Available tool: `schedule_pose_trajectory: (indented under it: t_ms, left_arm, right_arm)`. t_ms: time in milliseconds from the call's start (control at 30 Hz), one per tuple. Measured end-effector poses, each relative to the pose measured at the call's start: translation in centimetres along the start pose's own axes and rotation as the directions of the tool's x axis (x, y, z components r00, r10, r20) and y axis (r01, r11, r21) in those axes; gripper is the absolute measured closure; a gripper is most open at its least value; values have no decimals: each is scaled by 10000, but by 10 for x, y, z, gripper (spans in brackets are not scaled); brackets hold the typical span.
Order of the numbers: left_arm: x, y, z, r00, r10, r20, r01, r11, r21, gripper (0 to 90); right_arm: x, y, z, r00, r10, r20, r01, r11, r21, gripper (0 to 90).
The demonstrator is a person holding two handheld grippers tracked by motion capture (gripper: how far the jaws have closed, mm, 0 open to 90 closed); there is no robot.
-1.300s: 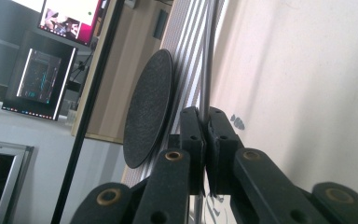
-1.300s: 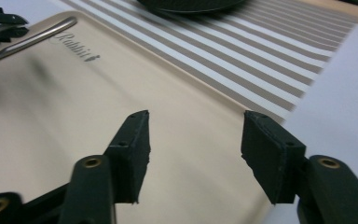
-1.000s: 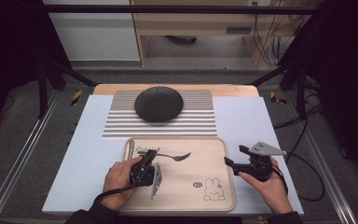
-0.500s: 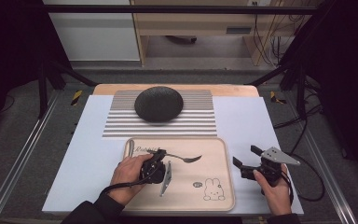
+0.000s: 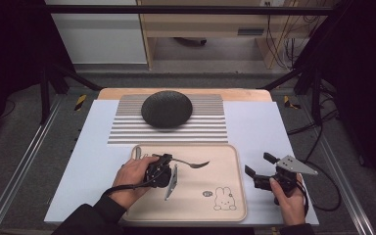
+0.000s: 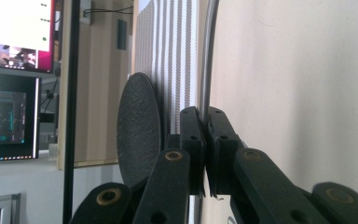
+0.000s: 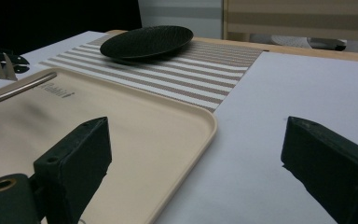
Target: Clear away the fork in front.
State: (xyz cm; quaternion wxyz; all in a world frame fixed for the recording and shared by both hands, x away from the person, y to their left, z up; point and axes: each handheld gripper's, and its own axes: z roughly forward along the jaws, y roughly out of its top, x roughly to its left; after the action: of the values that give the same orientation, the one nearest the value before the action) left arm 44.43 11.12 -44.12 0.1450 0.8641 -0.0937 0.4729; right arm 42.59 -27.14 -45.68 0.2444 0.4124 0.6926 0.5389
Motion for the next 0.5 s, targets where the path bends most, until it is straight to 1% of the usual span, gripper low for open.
schedule_pose_trajectory:
  t_ms: [33, 67, 100, 167, 233, 400, 500]
  left_arm:
    - [1, 0, 0, 10000, 57, 74, -57, 10000, -8, 867]
    - [1, 0, 0, 9998, 130, 176, -130, 9999, 4, 867]
    - [1, 0, -1, 9996, 185, 213, -185, 9998, -24, 866]
    - [2, 1, -2, 9992, 312, 265, -311, 9995, -8, 867]
    - [3, 0, -2, 9989, 382, 279, -382, 9993, 4, 867]
    - [5, -5, 1, 9991, 286, 319, -287, 9996, 37, 867]
    - [5, -7, 2, 9989, 243, 407, -246, 9997, 72, 867]
  right_arm:
    - [-1, 0, -2, 10000, -12, -43, 12, 10000, -82, 94]
    - [0, 1, -3, 9999, 75, -76, -76, 9999, -152, 94]
    - [0, 1, -3, 9999, 35, -111, -38, 9997, -224, 93]
    - [0, 1, -3, 9999, -41, -103, 39, 9999, -155, 94]
    - [0, 0, -2, 9999, 0, -119, -1, 10000, -90, 94]
    - [2, -1, 1, 9997, -227, -58, 228, 9997, 115, 94]
    - [2, -1, 1, 9997, -238, -13, 238, 9996, 146, 94]
